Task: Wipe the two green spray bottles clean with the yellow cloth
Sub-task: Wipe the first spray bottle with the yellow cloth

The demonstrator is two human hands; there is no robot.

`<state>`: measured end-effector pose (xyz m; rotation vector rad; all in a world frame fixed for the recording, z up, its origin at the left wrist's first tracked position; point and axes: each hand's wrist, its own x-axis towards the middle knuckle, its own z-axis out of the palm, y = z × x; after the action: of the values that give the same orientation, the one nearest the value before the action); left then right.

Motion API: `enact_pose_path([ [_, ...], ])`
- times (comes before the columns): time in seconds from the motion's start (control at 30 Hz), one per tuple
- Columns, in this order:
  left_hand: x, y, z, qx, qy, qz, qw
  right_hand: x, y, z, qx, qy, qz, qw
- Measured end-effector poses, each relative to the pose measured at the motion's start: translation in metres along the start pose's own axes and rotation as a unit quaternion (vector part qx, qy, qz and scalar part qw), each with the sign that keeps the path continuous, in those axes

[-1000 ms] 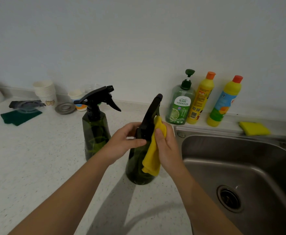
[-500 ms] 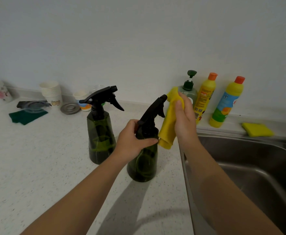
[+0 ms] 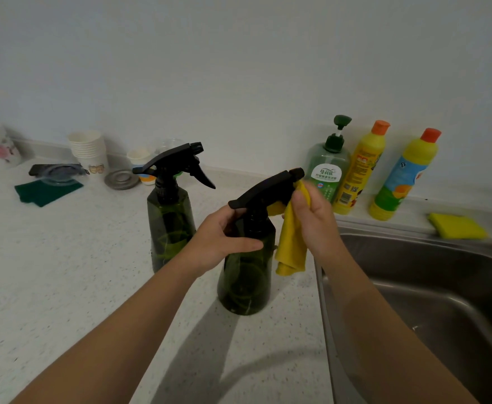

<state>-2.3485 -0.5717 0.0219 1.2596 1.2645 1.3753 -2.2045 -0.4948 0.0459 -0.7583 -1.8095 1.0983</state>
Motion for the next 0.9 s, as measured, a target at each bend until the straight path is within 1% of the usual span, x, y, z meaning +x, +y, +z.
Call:
enact_pose_path([
  [0.1,-0.001,-0.001,0.0,0.018,0.005,-0.013,1.0,-0.007,0.015,-0.003,-0.028,0.011,-0.006,1.0],
  [0.2,-0.001,-0.002,-0.001,0.039,0.006,-0.022,0.999,-0.011,0.018,-0.009,-0.035,0.101,-0.009,0.994],
  [0.27,-0.002,-0.003,-0.001,0.053,-0.006,-0.035,0.998,-0.009,0.004,-0.014,-0.05,0.154,-0.049,0.986],
  [0.33,-0.004,-0.005,-0.002,0.053,-0.028,-0.057,0.997,-0.006,-0.017,-0.017,-0.074,0.174,-0.108,0.976],
  [0.4,-0.005,-0.005,-0.003,0.051,-0.049,-0.072,0.995,-0.001,-0.035,-0.014,-0.102,0.157,-0.153,0.97],
  [0.47,-0.006,-0.005,-0.005,0.062,-0.071,-0.076,0.993,0.002,-0.046,-0.006,-0.157,0.111,-0.184,0.964],
  [0.53,-0.008,-0.004,-0.004,0.082,-0.094,-0.071,0.99,0.006,-0.048,-0.001,-0.23,0.055,-0.205,0.95],
  [0.6,-0.011,-0.004,-0.002,0.097,-0.101,-0.054,0.989,0.011,-0.047,0.0,-0.299,0.018,-0.212,0.93],
  [0.73,-0.015,-0.008,0.004,0.098,-0.073,-0.018,0.992,0.018,-0.047,-0.004,-0.409,-0.007,-0.213,0.888],
  [0.9,-0.01,-0.013,0.015,0.113,-0.035,0.011,0.993,0.01,-0.049,-0.005,-0.435,-0.008,-0.234,0.869],
])
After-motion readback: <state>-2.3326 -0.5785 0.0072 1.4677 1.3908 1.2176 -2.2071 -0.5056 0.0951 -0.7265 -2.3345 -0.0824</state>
